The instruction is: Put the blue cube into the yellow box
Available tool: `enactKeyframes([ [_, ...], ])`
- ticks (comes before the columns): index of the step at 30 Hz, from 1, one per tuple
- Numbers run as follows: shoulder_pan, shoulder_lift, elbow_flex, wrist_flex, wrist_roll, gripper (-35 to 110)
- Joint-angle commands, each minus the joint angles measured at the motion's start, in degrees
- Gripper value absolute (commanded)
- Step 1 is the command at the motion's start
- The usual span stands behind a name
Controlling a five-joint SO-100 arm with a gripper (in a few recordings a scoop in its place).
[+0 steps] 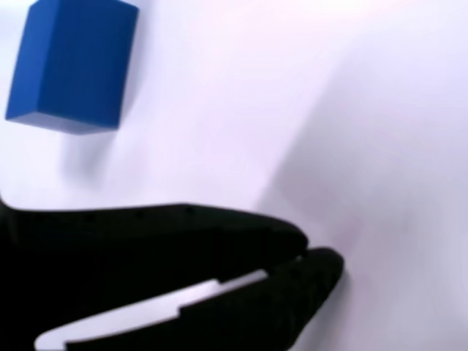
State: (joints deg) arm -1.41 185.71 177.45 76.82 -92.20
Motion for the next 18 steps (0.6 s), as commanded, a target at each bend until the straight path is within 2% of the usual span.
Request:
enactKeyframes([
  [1, -1.41, -7.12, -14.33, -0.62, 0.53, 11],
  [5, -4.04, -17.58, -28.83, 0.53, 5.27, 23],
  [11, -10.63, -30.06, -48.6, 7.73, 8.79, 38],
  [18, -20.83, -43.33, -65.48, 11.87, 13.97, 40],
])
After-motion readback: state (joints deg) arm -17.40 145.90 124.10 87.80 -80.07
